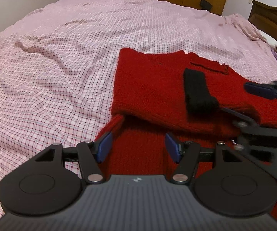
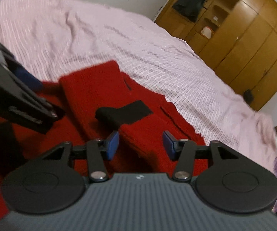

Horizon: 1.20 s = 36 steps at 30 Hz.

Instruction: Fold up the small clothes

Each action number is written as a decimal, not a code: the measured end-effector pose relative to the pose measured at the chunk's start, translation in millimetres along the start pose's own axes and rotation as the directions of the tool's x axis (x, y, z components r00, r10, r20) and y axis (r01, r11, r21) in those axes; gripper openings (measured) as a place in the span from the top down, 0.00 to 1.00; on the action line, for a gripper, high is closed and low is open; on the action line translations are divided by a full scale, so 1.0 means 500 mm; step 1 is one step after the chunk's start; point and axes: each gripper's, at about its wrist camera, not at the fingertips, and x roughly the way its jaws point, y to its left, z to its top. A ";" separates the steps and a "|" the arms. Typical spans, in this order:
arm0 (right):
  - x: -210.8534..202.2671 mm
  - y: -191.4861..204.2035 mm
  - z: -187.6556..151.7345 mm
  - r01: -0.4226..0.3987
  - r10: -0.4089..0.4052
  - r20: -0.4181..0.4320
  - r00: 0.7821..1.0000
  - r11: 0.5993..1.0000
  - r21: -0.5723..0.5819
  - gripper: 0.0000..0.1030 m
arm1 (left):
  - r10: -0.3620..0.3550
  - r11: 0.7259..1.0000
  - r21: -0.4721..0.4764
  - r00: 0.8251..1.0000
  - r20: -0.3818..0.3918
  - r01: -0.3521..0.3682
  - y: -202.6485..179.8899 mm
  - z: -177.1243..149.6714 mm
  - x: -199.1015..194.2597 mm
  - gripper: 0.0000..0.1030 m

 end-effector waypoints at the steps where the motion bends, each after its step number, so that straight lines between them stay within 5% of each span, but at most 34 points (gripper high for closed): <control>1: 0.010 0.003 0.002 0.009 -0.010 -0.006 1.000 1.000 -0.005 0.51 | -0.002 1.000 -0.003 1.000 -0.001 0.002 0.001 0.000 0.001 0.34; 2: 0.019 0.001 0.002 0.011 -0.011 -0.010 1.000 1.000 -0.002 0.53 | -0.003 1.000 -0.004 1.000 -0.002 0.003 0.000 0.000 0.001 0.34; 4: 0.025 -0.014 0.002 0.000 0.000 -0.006 1.000 0.999 0.039 0.87 | -0.003 1.000 0.000 1.000 -0.001 0.003 -0.002 0.002 0.001 0.34; 9: -0.028 -0.095 -0.016 0.092 -0.113 0.067 0.991 0.960 0.266 0.87 | 0.001 1.000 0.011 1.000 0.008 -0.001 -0.007 0.011 0.004 0.34; 14: -0.063 -0.191 -0.100 0.166 -0.194 0.013 0.981 0.868 0.468 0.87 | 0.002 1.000 0.004 1.000 0.011 -0.002 -0.009 0.020 0.011 0.34; 19: -0.043 -0.257 -0.221 0.080 -0.013 -0.104 0.994 0.742 0.666 0.81 | 0.008 1.000 0.016 1.000 0.014 -0.008 -0.018 0.023 0.018 0.34; 26: -0.075 -0.295 -0.309 -0.052 0.191 -0.096 0.977 0.645 0.763 0.71 | 0.031 0.999 0.038 1.000 0.003 -0.031 -0.027 0.024 0.029 0.34; 30: -0.108 -0.334 -0.299 -0.096 0.185 -0.032 0.982 0.639 0.763 0.69 | 0.040 0.998 0.048 0.999 0.001 -0.040 -0.032 0.025 0.033 0.34; 33: -0.110 -0.360 -0.283 -0.070 0.109 -0.004 0.994 0.661 0.747 0.35 | 0.041 0.998 0.051 0.999 -0.001 -0.041 -0.035 0.024 0.035 0.34; 36: -0.069 -0.375 -0.273 -0.051 0.092 -0.018 0.996 0.690 0.722 0.35 | 0.040 0.998 0.057 0.999 -0.005 -0.040 -0.038 0.023 0.035 0.34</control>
